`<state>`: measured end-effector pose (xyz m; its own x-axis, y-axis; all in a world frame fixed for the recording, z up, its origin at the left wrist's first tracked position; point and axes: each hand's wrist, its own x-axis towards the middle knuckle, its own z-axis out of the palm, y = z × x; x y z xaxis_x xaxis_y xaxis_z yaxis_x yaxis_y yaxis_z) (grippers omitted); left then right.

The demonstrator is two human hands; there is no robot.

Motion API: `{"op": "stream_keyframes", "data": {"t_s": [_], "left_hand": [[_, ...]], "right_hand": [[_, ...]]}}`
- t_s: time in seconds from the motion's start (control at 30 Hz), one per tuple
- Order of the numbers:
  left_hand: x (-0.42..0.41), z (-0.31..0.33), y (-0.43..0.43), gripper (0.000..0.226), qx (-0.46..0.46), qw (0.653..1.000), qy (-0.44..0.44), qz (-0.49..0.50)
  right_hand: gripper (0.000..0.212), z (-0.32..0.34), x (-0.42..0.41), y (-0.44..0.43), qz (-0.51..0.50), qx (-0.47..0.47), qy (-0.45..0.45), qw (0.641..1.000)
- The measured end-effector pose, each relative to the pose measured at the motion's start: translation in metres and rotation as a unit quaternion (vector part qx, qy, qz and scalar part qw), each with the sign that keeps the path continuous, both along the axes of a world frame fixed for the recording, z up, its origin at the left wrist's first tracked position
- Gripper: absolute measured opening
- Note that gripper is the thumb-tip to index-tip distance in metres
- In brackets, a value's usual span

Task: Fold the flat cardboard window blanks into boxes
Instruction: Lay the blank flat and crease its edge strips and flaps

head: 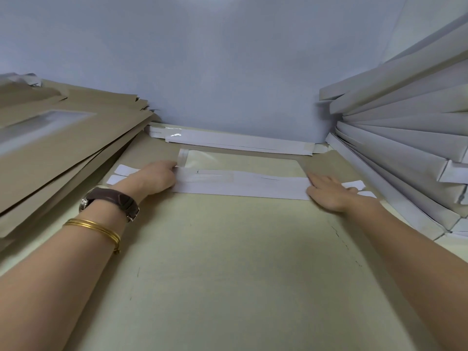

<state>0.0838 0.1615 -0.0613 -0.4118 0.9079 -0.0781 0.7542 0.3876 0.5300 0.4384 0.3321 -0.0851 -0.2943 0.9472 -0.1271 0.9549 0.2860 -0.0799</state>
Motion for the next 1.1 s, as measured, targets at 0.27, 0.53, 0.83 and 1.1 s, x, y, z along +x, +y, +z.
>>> {"op": "stream_keyframes", "data": {"t_s": [0.27,0.53,0.83,1.1], "left_hand": [[-0.01,-0.006,-0.002,0.062,0.043,0.999,0.021,0.024],[-0.005,-0.007,0.0,0.046,0.127,0.984,0.118,0.049],[0.006,0.031,-0.019,0.031,0.14,0.981,0.133,0.034],[0.027,0.058,-0.05,0.01,0.089,0.982,0.142,-0.09]], "right_hand": [[0.035,0.005,-0.006,-0.005,0.025,0.112,-0.015,0.993],[0.029,0.015,-0.012,-0.019,0.01,0.223,0.014,0.975],[0.017,0.035,0.004,-0.042,0.051,0.329,0.065,0.941],[0.009,0.04,0.027,-0.082,0.074,0.303,0.089,0.946]]}}
